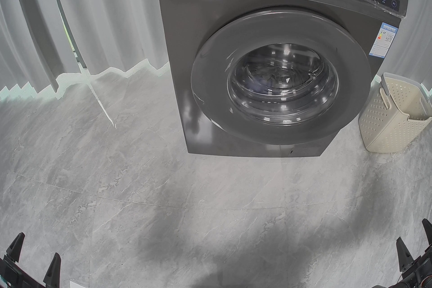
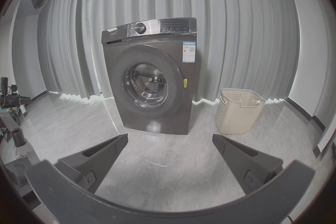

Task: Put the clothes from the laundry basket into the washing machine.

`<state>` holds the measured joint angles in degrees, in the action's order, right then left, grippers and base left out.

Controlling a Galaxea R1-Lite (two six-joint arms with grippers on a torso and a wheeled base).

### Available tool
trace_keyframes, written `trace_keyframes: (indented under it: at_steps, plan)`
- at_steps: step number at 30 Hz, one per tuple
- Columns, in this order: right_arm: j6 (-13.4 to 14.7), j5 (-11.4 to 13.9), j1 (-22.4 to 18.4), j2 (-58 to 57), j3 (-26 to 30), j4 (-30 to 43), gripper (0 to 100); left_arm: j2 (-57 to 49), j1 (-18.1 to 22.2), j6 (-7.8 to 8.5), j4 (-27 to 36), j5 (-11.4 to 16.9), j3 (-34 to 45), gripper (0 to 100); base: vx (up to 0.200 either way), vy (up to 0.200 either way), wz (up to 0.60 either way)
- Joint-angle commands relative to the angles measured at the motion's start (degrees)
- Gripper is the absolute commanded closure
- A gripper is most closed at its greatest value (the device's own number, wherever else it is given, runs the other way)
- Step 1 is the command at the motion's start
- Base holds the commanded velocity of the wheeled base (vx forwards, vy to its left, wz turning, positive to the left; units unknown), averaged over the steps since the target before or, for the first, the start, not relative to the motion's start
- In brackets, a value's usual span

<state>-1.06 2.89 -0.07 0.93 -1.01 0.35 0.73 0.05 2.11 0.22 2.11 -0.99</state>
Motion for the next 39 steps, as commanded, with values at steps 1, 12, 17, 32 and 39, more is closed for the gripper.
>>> trace_keyframes:
  at_steps: [1, 12, 17, 32, 39]
  plan:
    - [-0.1, 0.0, -0.1, -0.5, 0.9, 0.0, 0, -0.7, 0.1, -0.09, 0.0, -0.2, 0.9, 0, 0.0, -0.2, 0.0]
    - [0.0, 0.0, 0.0, -0.5, 0.9, 0.0, 0, -0.7, 0.0, -1.76, 0.0, -0.4, 0.9, 0, 0.0, -0.2, 0.0]
    - [0.0, 0.0, 0.1, -0.5, 0.9, 0.0, 0, -0.7, 0.0, -1.67, 0.0, -0.4, 0.9, 0, 0.0, -0.08, 0.0]
    - [0.0, 0.0, 0.1, -0.5, 0.9, 0.0, 0, -0.7, 0.0, -1.58, 0.0, -0.4, 0.9, 0, 0.08, -0.04, 0.0]
    - [0.0, 0.0, 0.1, -0.5, 0.9, 0.0, 0, -0.7, 0.0, -1.58, 0.0, -0.4, 0.9, 0, 0.2, 0.0, 0.0]
